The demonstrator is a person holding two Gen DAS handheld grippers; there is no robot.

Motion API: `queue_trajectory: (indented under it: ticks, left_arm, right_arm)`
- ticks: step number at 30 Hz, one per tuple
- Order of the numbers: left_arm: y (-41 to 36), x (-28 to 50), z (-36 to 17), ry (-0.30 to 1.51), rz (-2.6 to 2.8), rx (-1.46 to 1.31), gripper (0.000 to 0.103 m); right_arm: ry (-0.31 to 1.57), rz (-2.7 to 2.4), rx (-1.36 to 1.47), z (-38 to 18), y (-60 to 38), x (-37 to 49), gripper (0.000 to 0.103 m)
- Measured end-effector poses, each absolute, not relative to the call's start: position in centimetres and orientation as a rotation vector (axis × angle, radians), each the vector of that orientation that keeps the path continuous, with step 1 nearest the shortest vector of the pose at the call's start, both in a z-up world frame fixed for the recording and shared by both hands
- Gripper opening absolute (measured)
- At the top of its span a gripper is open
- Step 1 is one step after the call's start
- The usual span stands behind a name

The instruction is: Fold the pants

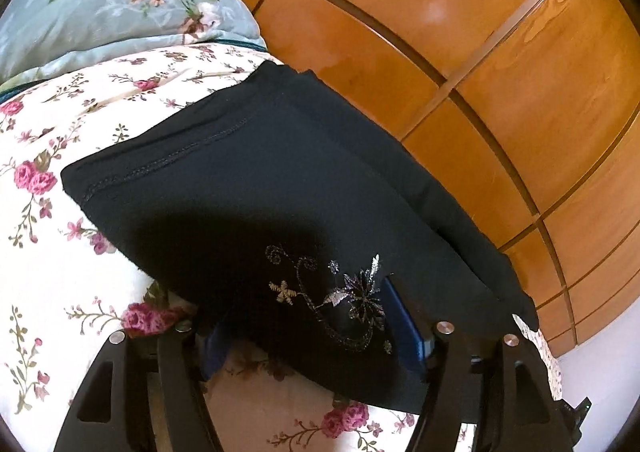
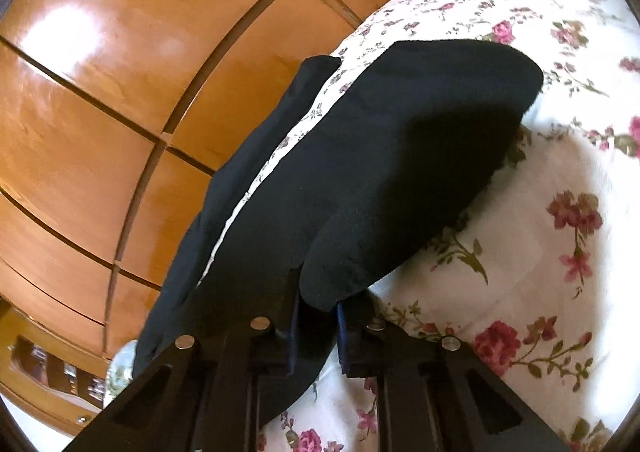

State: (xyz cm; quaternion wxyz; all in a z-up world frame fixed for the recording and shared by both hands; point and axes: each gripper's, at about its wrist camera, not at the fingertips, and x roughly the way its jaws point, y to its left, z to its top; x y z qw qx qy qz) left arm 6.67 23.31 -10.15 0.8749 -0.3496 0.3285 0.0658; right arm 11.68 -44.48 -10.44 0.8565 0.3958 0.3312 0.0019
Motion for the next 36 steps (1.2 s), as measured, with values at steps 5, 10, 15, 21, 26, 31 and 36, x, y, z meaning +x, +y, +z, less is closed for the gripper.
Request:
queue_trajectory:
  ticks: [5,10,15,21,26,31,36]
  left_arm:
    - [25.5,6.5,-11.4,0.694,0.126,-0.860,0.009]
    - [25.3,5.3,-10.0,0.670,0.103,-0.772,0.007]
    - [25.2,3.6,-8.6,0.630,0.078,-0.747,0.007]
    - [25.6,0.5,-7.8,0.594,0.072,-0.777,0.006]
    - [25.6,-1.5,-8.0,0.594,0.070,-0.791,0.006]
    - [25.5,-1.6,-10.5,0.644,0.097,-0.807,0.007]
    - [26.4,-3.2,-11.4,0.625,0.101,-0.879,0.018]
  right_arm:
    - [0.689,-0.052,0.766,-9.5,-43.8,11.5,0.013]
    - [0.673,-0.091,0.723,-8.2,-43.5,10.5,0.013]
    - [0.666,-0.100,0.684,-7.1,-43.3,9.4,0.013]
    - [0.664,-0.108,0.669,-6.6,-43.8,7.0,0.013]
    - [0.681,-0.117,0.654,-7.1,-44.2,4.9,0.013]
    - [0.700,-0.128,0.659,-8.7,-44.3,4.1,0.013]
    - [0.712,-0.127,0.677,-8.5,-44.6,4.1,0.021]
